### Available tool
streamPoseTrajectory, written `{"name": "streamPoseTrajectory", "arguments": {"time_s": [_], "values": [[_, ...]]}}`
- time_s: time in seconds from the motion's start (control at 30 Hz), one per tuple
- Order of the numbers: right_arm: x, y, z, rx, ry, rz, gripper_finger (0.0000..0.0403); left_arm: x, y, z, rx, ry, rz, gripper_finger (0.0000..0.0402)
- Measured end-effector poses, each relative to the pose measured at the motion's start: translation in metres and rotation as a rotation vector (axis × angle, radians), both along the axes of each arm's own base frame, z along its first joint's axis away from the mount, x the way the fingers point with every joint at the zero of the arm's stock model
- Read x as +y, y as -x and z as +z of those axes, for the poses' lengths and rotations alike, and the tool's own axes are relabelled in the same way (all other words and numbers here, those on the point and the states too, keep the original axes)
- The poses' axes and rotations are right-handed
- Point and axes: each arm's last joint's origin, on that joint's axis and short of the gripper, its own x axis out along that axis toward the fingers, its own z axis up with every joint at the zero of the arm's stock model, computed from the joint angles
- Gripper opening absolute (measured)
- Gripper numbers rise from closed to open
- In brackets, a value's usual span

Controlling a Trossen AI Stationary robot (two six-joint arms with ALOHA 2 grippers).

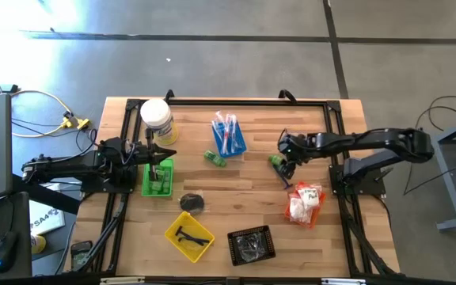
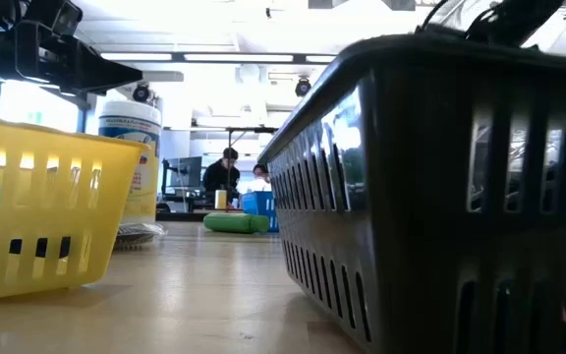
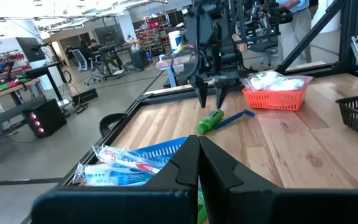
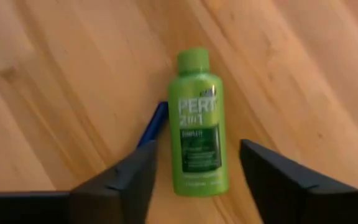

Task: Pick & Place Travel size toiletries
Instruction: Put the green shampoo into the green bin

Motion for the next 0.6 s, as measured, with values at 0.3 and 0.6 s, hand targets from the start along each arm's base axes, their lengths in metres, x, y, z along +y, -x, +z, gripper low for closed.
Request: {"name": "streamPoseTrajectory", "arguments": {"time_s": [0.3, 0.6], "values": [[-0.002, -0.007, -0.024, 0.125, -0.008, 0.021, 0.0294, 0.0, 0.0, -0.001, 0.007, 0.001, 0.0, 0.0], [-0.002, -0.012, -0.038, 0.174, -0.024, 0.081, 0.0266, 0.0, 0.0, -0.001, 0.007, 0.001, 0.0, 0.0]]}}
